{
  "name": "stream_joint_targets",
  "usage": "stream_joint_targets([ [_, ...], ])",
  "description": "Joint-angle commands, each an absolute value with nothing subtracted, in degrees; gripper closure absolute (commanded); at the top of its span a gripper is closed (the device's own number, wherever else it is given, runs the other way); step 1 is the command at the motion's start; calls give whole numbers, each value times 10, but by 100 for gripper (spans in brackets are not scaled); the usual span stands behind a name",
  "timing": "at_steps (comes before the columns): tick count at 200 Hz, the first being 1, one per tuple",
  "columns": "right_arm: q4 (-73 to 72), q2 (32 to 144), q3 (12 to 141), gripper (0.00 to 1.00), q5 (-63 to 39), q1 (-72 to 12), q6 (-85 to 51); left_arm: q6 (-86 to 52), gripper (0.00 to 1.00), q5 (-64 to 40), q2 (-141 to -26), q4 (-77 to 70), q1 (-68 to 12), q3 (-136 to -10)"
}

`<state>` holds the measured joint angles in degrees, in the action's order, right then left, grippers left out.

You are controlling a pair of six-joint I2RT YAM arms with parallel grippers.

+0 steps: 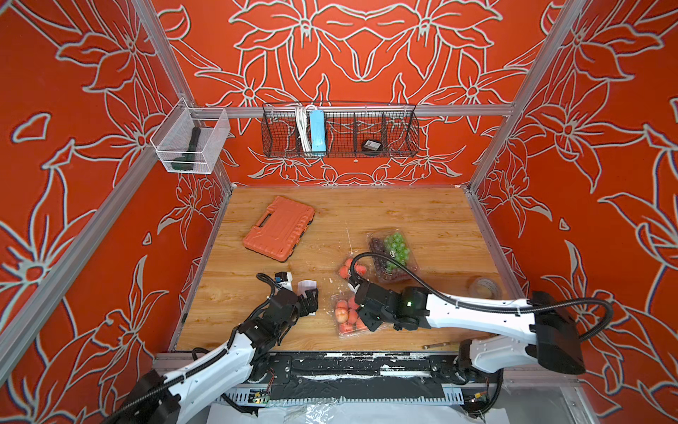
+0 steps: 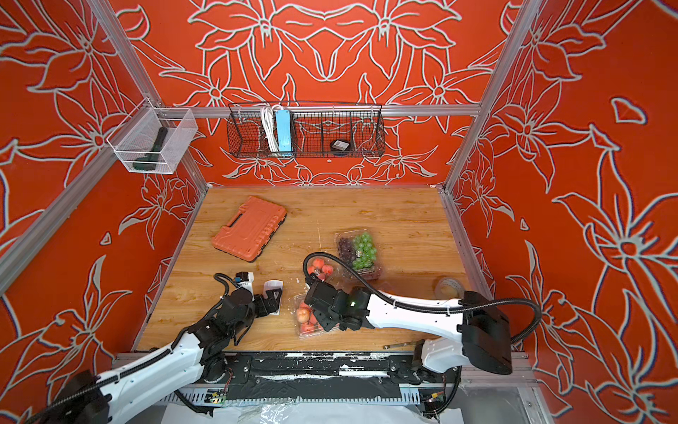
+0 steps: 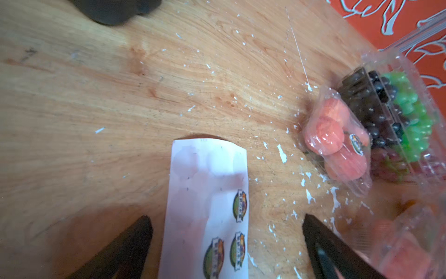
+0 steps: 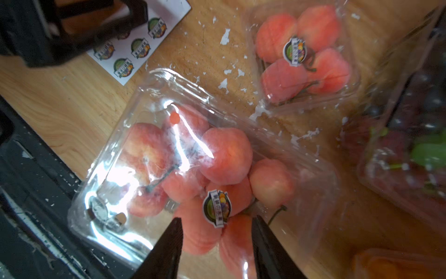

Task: Label fruit boxes
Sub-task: Pick up the label sticker from the center of the board.

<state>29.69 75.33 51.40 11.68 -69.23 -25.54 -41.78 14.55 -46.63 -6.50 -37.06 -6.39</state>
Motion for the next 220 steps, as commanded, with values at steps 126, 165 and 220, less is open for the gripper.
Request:
stream_joint_targets([
  [126,287,605,456,51,159,-696,-246,-468,90,296,-665,2,-433,-163],
  [165,280,590,450,51,166,-697,-243,-454,100,295,-642,-4,-433,-162],
  [220,146,514,407,39,130,-674,-211,-378,100,292,-459,-20,-432,-170],
])
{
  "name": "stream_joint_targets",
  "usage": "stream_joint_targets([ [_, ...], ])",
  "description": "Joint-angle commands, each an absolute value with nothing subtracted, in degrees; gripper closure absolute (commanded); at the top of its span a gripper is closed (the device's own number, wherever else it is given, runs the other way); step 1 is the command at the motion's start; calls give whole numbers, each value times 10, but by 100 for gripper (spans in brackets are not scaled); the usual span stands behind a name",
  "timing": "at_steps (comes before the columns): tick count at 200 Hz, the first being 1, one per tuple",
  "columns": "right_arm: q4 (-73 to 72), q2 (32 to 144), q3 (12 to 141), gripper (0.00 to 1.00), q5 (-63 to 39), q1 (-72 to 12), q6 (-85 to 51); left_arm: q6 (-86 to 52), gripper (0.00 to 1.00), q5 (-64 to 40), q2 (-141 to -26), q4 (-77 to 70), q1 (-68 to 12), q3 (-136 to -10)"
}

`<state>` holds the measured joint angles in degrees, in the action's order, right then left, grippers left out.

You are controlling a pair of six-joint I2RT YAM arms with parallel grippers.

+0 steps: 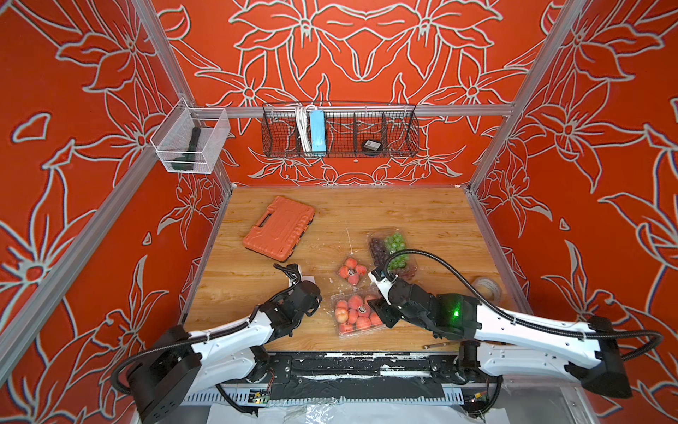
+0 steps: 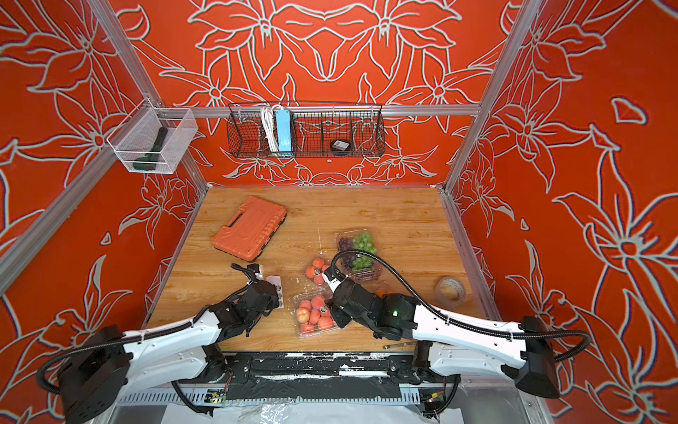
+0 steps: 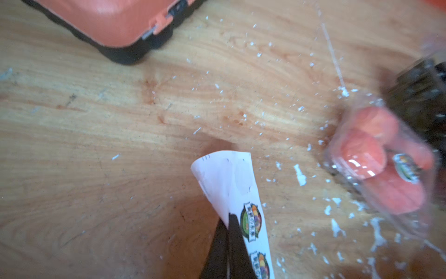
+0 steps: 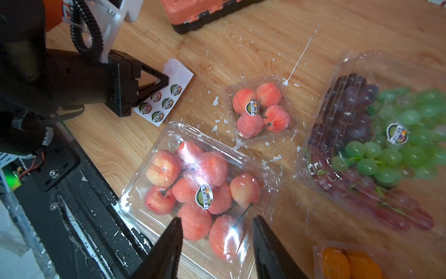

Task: Label fruit boxes
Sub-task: Pick up the label sticker from the center of the board, then adjust the label sticker.

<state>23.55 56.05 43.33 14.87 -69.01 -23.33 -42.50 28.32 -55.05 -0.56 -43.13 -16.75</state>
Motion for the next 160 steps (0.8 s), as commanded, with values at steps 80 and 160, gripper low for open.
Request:
stream_joint_targets([
  [80,68,604,524,18,-161,-536,-195,-264,98,99,-330,-126,-432,-226],
  [160,14,664,566,38,-260,-459,-214,-236,97,79,-394,-206,-432,-270],
])
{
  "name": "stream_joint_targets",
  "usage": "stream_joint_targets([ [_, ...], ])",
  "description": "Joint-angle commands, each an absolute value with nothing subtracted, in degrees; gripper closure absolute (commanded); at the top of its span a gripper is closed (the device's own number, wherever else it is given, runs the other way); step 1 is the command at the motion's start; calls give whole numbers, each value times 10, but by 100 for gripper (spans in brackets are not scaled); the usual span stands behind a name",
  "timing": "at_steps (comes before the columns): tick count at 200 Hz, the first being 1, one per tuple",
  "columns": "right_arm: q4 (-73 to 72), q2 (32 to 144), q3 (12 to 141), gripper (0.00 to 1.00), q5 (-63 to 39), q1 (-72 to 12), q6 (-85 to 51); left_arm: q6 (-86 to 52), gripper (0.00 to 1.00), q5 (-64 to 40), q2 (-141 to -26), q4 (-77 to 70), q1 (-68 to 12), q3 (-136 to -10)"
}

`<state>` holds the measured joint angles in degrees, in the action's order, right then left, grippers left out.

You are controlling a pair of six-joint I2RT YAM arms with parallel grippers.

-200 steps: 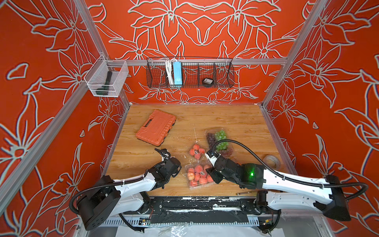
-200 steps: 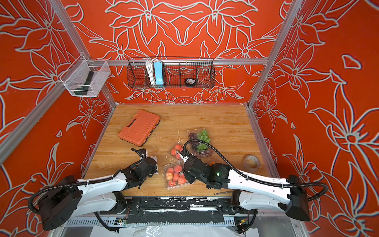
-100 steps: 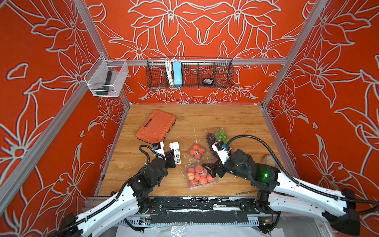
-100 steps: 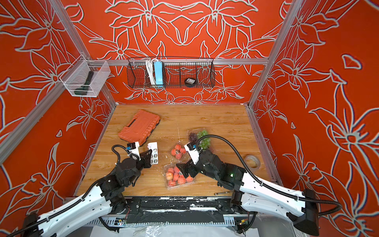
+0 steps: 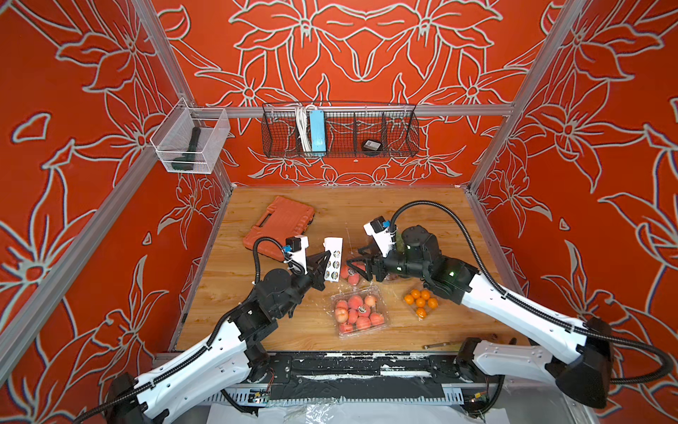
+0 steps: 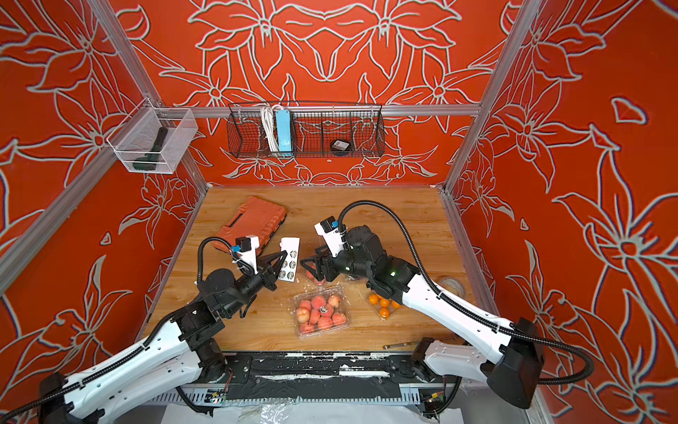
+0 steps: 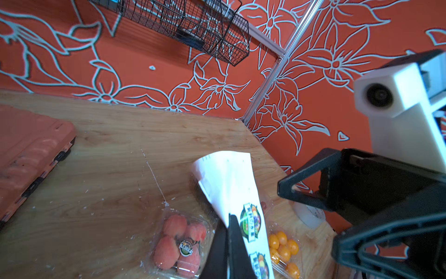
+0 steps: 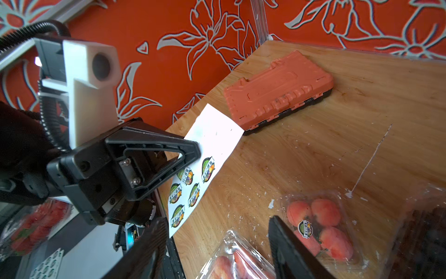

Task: Label fruit boxes
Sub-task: Adjust the label sticker.

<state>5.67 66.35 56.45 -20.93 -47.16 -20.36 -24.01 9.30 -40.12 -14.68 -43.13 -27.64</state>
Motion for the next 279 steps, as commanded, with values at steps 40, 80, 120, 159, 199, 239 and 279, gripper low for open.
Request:
stream_joint_targets([
  [40,-27,677,559,43,-301,-455,-231,-247,97,59,-386,-226,-432,-256],
  [80,-50,719,578,54,-319,-455,-245,-253,98,50,-370,-231,-432,-250],
  [120,-73,729,581,79,-327,-455,-239,-241,95,40,-374,-229,-433,-249],
  [159,-87,729,572,100,-345,-454,-237,-240,93,67,-371,-216,-432,-249],
  [199,23,676,580,100,-349,-436,-130,-206,33,53,-352,-227,-429,-239],
  [239,78,635,579,100,-466,-371,-77,-153,2,-141,-334,-286,-390,-239],
  [279,47,591,557,100,-584,-360,-94,-152,2,-234,-362,-313,-388,-257],
])
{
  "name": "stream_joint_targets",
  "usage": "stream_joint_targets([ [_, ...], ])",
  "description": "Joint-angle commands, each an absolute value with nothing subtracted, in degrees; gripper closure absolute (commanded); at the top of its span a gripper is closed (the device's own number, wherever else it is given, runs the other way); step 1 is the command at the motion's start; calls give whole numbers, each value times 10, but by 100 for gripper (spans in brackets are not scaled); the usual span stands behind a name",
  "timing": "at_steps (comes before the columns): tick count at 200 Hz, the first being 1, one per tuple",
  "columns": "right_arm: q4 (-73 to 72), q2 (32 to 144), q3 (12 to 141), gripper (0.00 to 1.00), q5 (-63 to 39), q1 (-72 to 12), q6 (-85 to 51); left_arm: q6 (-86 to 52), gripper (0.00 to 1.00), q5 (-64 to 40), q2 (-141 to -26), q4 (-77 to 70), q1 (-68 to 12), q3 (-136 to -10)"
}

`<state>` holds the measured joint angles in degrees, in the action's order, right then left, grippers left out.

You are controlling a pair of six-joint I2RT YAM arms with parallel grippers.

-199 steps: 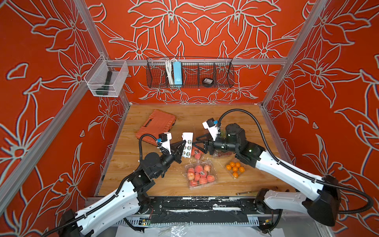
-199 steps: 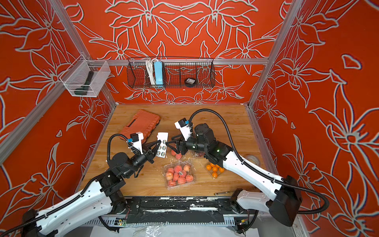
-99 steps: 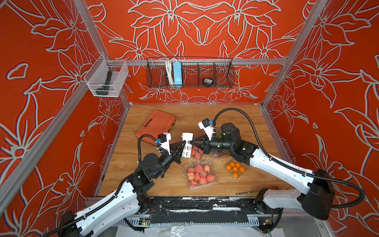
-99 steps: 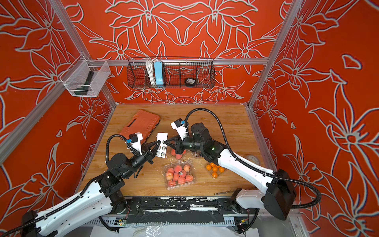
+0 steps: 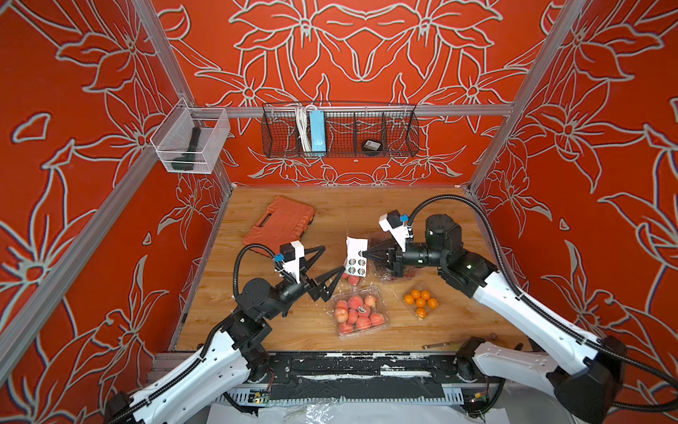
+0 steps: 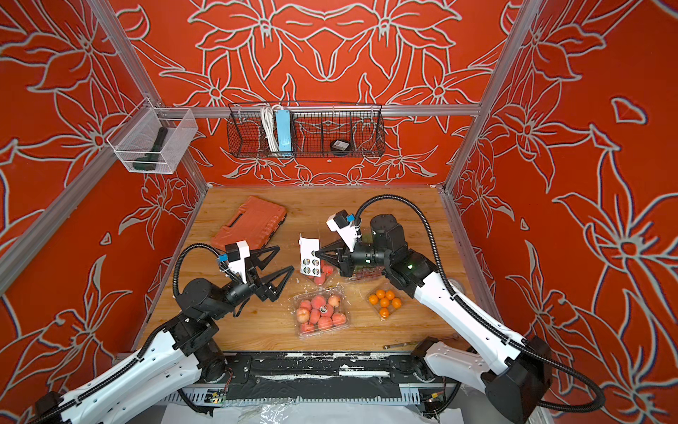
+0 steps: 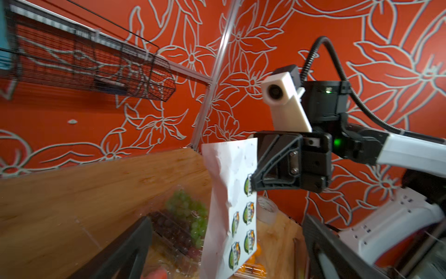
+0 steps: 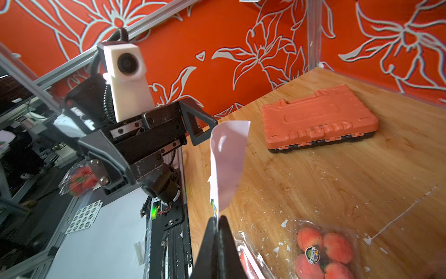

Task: Label fruit boxes
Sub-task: Adjust the label sticker.

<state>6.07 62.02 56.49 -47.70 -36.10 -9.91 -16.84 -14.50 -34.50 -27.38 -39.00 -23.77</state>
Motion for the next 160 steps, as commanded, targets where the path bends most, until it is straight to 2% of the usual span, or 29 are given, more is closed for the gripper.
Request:
stream_joint_targets([
  [1,45,589,556,100,-587,-360,-95,-151,2,-234,-364,-312,-388,-258],
  [38,31,568,545,100,-610,-360,-115,-134,2,-314,-435,-333,-388,-285],
  [72,30,581,545,100,-610,-359,-117,-171,3,-360,-435,-403,-388,-267],
  [88,30,585,545,100,-599,-359,-118,-167,21,-374,-448,-388,-388,-278],
  [119,47,582,541,100,-566,-357,-106,-170,45,-372,-445,-398,-389,-273],
  [145,50,579,538,100,-556,-354,-104,-173,74,-350,-422,-401,-389,-260],
  [160,50,575,537,100,-549,-353,-104,-175,77,-352,-416,-400,-388,-256],
])
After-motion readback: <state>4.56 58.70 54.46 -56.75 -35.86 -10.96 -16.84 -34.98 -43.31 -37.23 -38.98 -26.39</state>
